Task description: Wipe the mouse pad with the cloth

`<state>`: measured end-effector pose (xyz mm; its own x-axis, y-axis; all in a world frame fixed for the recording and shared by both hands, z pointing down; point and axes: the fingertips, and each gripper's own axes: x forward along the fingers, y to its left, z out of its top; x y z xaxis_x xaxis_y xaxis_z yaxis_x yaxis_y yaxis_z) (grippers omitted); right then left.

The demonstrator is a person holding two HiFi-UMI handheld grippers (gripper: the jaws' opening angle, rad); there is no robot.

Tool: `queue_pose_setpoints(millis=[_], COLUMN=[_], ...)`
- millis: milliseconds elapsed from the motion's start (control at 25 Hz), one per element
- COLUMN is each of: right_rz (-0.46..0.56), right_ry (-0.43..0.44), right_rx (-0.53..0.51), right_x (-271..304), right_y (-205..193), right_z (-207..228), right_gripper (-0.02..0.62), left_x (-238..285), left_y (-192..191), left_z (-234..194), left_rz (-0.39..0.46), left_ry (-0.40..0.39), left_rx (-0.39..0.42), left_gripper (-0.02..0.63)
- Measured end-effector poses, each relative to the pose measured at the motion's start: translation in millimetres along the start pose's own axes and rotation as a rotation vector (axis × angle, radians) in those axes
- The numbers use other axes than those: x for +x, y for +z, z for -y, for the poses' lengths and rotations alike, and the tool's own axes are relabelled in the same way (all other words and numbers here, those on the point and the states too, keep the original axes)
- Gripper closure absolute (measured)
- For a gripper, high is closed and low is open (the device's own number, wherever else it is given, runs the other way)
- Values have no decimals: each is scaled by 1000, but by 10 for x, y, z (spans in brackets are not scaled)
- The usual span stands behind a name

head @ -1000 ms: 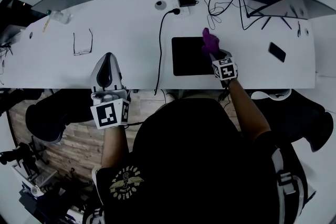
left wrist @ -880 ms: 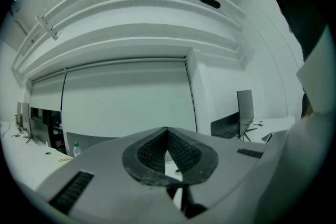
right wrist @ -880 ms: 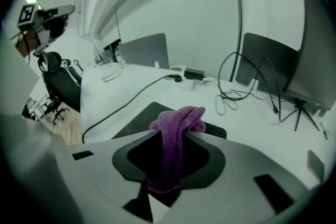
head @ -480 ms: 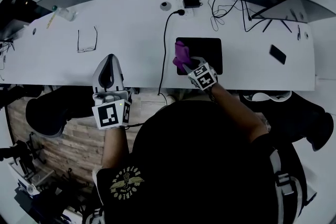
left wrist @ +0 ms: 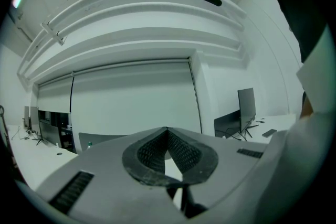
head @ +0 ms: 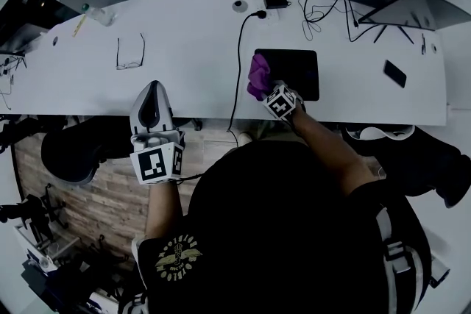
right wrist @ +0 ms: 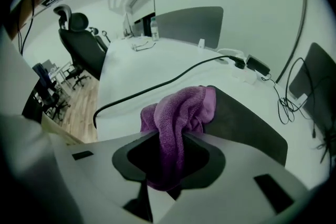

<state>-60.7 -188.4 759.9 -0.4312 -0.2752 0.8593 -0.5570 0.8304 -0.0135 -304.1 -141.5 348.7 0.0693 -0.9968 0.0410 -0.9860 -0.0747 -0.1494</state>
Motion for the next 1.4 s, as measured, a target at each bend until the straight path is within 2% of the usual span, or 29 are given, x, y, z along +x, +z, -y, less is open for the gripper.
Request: queue_pose_setpoints(millis=[360, 680, 840, 1120, 1400], right_rz=[-17, -48, -65, -89, -63], right_ry=[-106, -223, -269, -309, -295], right_rx=[71, 258, 289, 321, 319], right_x=[-199, -535, -654, -813, -884], right_y=[-337, -890, -1129, -1392, -1480], right_z=[339, 822, 1022, 1177, 1241], right_gripper=[486, 488, 488, 488, 488], left_x=[-16, 8, 47, 100, 303], left_y=[97, 80, 77, 53, 127], left_z=[135, 307, 414, 572, 801], left_rz=[37, 48, 50, 34, 49], left_ry=[-53, -121, -155, -186, -175], left_rx=[-2, -18, -29, -38, -50], left_gripper=[604, 604, 604, 604, 604])
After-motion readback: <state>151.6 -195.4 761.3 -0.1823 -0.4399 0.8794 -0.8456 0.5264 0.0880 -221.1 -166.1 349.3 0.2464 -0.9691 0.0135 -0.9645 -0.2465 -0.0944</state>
